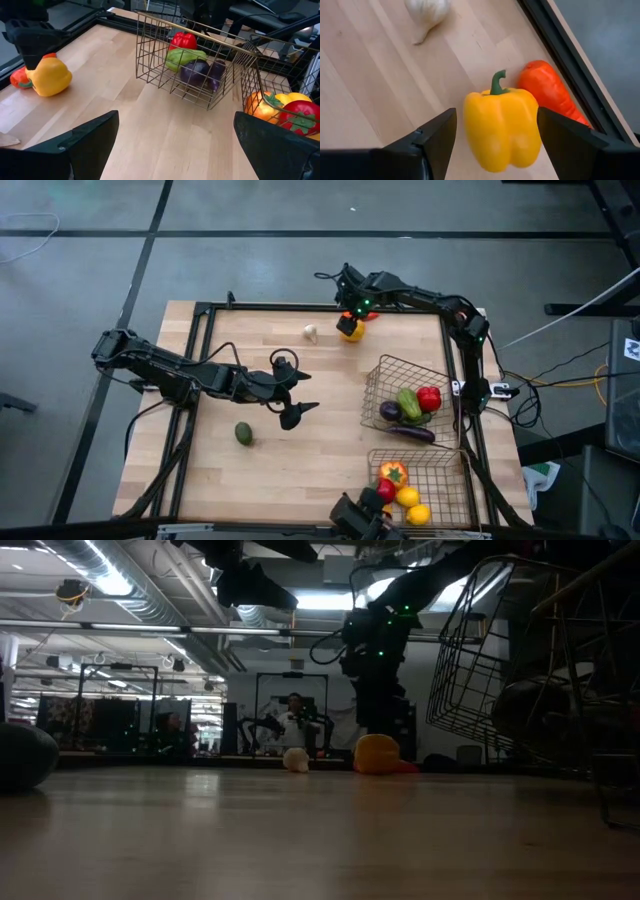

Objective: Sort produce into baskets
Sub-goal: Put the yellow bell pepper into the top wire basket

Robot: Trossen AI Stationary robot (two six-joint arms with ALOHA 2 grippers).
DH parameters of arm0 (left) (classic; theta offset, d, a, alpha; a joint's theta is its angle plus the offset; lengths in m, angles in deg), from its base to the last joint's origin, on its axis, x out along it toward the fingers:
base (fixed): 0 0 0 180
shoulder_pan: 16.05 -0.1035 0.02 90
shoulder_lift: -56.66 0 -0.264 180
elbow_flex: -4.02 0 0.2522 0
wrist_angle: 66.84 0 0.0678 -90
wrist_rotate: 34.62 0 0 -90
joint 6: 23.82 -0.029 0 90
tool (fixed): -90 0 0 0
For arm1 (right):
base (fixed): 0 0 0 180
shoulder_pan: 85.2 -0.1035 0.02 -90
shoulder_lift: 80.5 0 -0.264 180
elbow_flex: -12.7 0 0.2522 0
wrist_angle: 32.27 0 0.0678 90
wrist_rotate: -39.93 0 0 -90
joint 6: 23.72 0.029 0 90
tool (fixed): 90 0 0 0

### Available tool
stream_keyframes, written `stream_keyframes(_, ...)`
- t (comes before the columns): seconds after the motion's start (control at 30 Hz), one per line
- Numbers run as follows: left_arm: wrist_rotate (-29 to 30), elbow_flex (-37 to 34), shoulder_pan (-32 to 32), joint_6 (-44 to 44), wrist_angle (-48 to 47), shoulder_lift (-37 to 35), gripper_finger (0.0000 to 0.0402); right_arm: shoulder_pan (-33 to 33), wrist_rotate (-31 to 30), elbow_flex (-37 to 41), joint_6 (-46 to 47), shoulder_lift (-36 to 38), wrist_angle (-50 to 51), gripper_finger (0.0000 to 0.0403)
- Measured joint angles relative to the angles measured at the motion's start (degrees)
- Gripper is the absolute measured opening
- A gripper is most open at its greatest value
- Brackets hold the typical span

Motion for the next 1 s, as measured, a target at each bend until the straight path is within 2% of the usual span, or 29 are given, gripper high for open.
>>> stream_keyframes(1.0,0.0,0.0,0.0,-1.3,-0.2,0.0,0.0392,0.1,-0.2,0.0,0.0,0.0,-0.7,0.0273)
